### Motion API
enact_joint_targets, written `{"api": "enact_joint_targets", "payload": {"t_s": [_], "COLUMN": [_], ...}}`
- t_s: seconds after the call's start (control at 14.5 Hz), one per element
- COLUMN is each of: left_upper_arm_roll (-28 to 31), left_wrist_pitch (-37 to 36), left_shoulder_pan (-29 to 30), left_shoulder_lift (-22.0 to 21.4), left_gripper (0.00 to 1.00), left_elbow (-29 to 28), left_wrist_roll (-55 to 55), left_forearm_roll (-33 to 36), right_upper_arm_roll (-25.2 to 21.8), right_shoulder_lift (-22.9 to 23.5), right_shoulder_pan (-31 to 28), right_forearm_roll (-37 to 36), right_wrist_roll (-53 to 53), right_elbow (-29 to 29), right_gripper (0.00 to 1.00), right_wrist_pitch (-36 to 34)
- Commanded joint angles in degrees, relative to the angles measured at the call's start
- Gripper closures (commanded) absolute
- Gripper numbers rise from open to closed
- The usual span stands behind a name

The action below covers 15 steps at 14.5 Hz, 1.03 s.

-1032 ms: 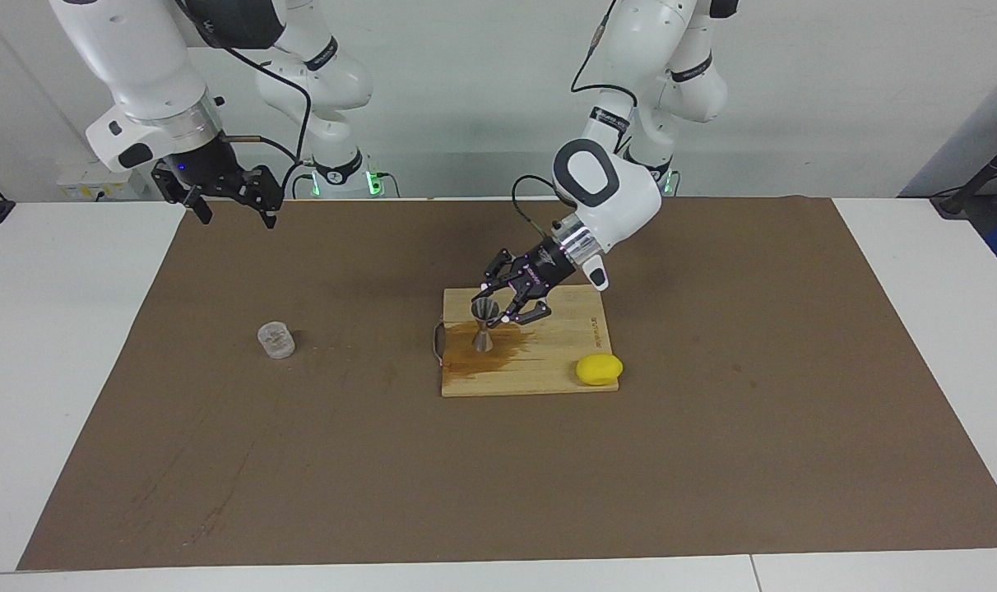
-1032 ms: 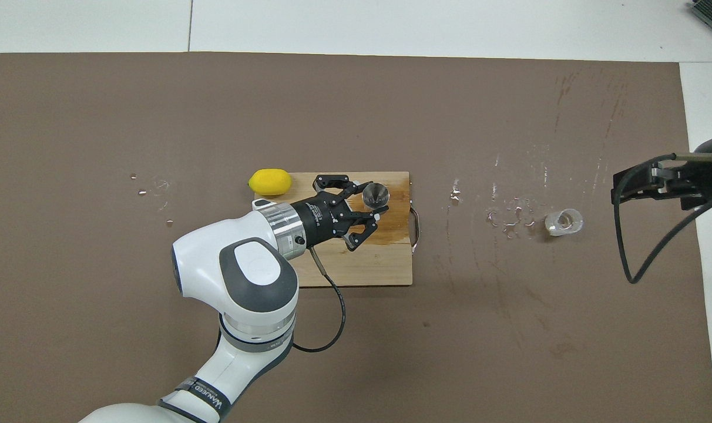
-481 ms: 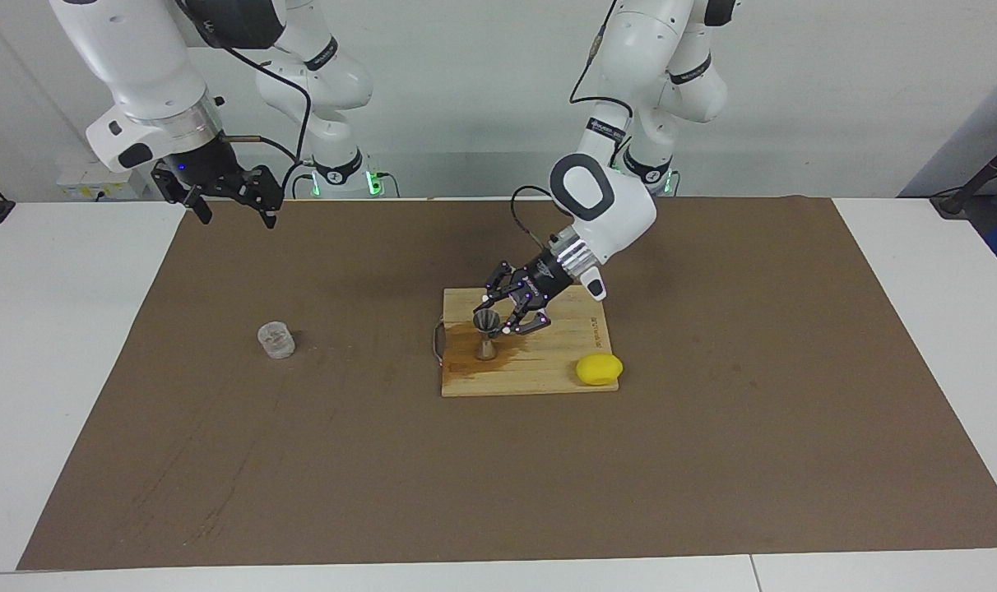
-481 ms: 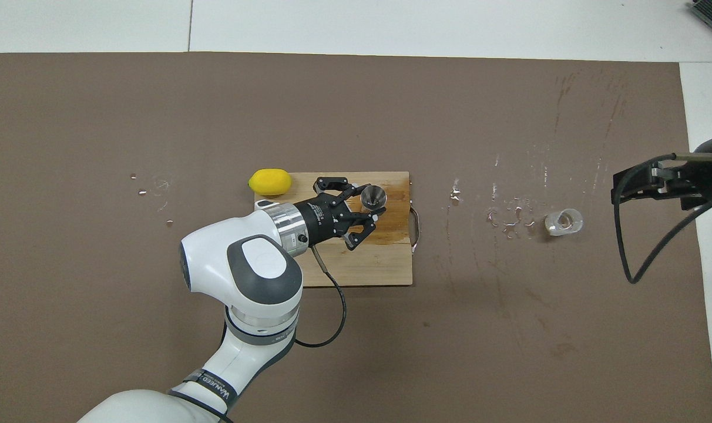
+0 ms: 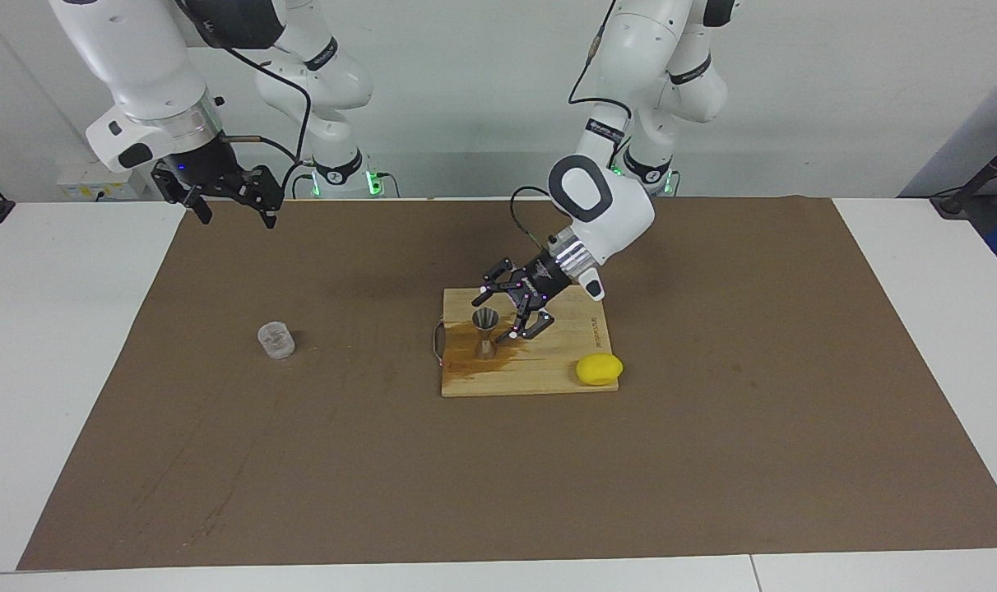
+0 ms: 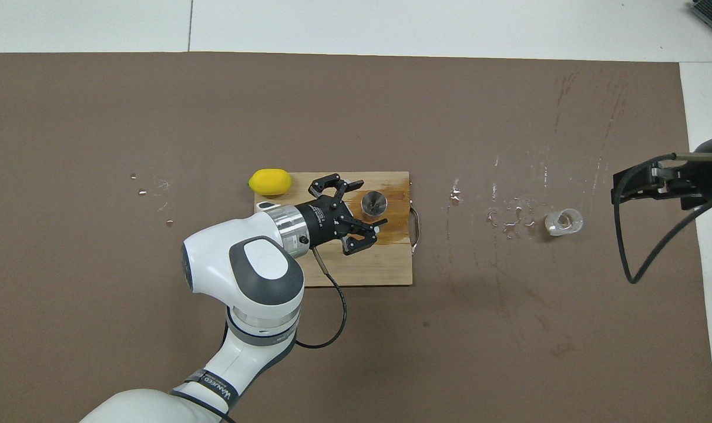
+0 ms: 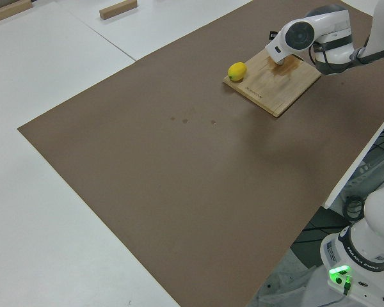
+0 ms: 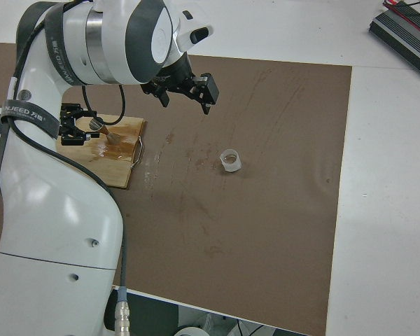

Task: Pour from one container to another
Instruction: 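Lower the metal cup onto the cutting board and open the left gripper, then retract the left gripper to rest while the right gripper reaches the glass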

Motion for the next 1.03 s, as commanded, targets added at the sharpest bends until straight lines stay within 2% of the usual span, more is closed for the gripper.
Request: {"api": "enact_joint_targets", "payload": {"t_s": [0.0, 0.21, 0.34, 0.41, 0.48, 0.55, 0.62, 0.69, 0.83, 0.96], "left_upper_arm_roll": [0.82, 0.91, 1.09, 1.09, 1.09, 1.09, 1.09, 1.09, 1.09, 1.09], "left_wrist_pitch": [0.78, 0.52, 0.69, 0.52, 0.51, 0.51, 0.78, 0.95, 1.04, 2.09], "left_shoulder_pan": [-1.11, -0.06, 2.74, 4.67, 6.61, 8.71, 10.56, 12.23, 16.36, 19.18], "left_shoulder_lift": [-1.38, -6.91, -8.93, -9.38, -9.73, -9.65, -9.65, -9.56, -9.47, -9.21], "left_gripper": [0.0, 0.0, 0.0, 0.0, 0.0, 0.0, 0.0, 0.0, 0.0, 0.0], "left_elbow": [-0.53, -1.23, -1.24, -0.63, 0.16, 1.21, 1.92, 2.8, 4.55, 7.01], "left_wrist_roll": [-0.19, -0.19, -0.54, -0.63, -0.54, -0.63, -0.63, -0.72, -1.07, -1.24], "left_forearm_roll": [-0.78, 2.54, 7.81, 12.88, 17.72, 22.47, 28.08, 33.27, 43.9, 61.27], "right_upper_arm_roll": [0.33, 0.33, 0.07, 0.16, 0.16, 0.16, 0.16, 0.07, 0.16, 0.07], "right_shoulder_lift": [-0.53, -0.53, -0.53, -0.53, -0.44, -0.44, -0.36, -0.27, 0.17, 0.26], "right_shoulder_pan": [-1.0, -1.0, -1.52, -1.96, -1.61, -2.05, -2.31, -2.4, -4.32, -6.17], "right_forearm_roll": [1.13, 1.13, 1.13, 1.21, 1.21, 1.21, 1.48, 2.43, 2.97, 6.21], "right_wrist_roll": [-1.51, -1.51, -1.68, -1.25, -0.2, 3.55, 8.03, 10.77, 17.62, 25.87], "right_elbow": [-0.53, -0.53, -0.53, -0.7, -0.62, -0.79, -1.66, -2.02, -3.68, -7.36], "right_gripper": [0.0, 0.0, 0.0, 0.0, 0.07, 0.08, 0.15, 0.28, 0.24, 0.08], "right_wrist_pitch": [-0.21, -0.21, -0.21, -0.13, 0.83, 2.58, 3.21, 3.74, 6.19, 9.79]}}
